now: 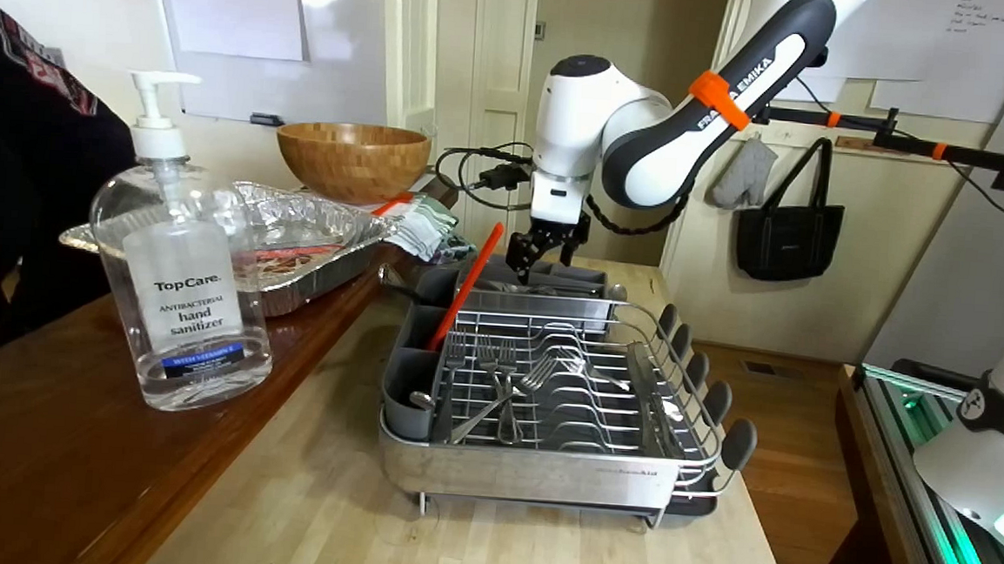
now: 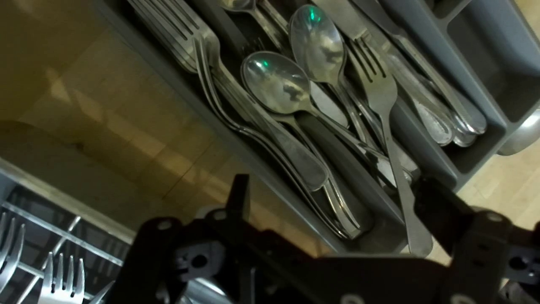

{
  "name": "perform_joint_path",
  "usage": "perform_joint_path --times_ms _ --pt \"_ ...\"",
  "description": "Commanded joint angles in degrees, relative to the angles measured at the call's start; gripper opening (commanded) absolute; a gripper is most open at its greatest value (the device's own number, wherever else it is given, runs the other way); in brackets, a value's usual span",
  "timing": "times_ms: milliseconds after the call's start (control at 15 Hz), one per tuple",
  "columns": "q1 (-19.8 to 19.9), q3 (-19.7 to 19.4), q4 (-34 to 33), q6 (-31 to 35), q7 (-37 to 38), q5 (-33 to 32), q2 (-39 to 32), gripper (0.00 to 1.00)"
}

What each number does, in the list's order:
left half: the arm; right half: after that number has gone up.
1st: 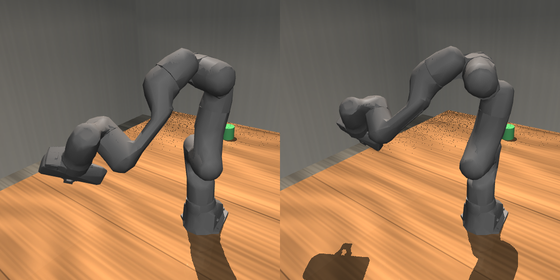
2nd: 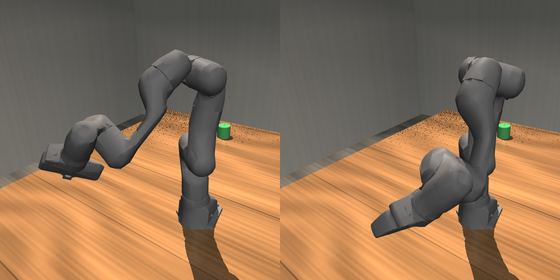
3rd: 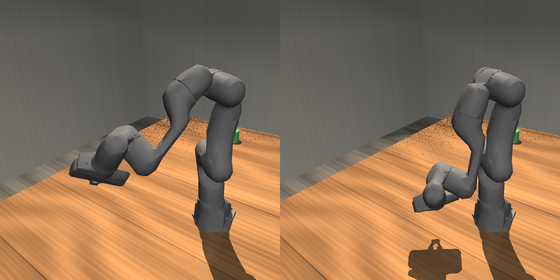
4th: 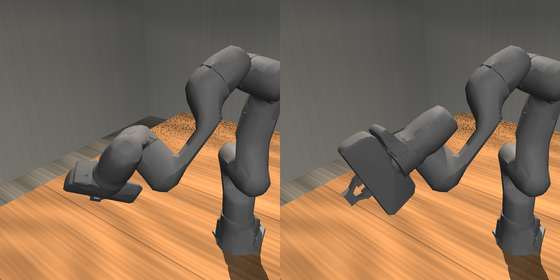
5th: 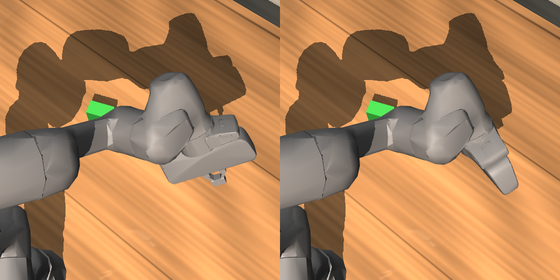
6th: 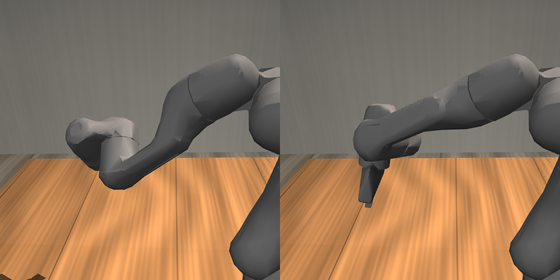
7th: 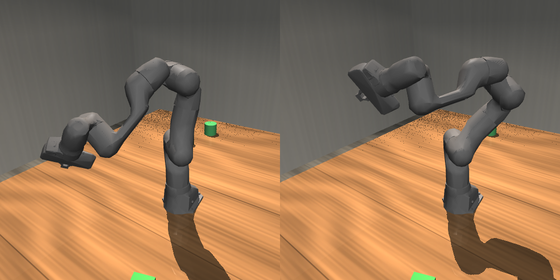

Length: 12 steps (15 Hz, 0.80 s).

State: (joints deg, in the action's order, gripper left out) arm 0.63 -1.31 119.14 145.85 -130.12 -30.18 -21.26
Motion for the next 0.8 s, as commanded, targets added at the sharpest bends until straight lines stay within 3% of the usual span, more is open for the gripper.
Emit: perform_joint_path --times_ms 0,467,733 --pt "0.2 0.2 -0.1 -0.2 0.0 0.0 0.0 1.0" --pt "8.7 4.5 0.3 0.8 -20.6 13.8 0.1 1.0" --pt "11.1 6.8 -1.3 1.2 -32.4 21.0 -2.5 1.0"
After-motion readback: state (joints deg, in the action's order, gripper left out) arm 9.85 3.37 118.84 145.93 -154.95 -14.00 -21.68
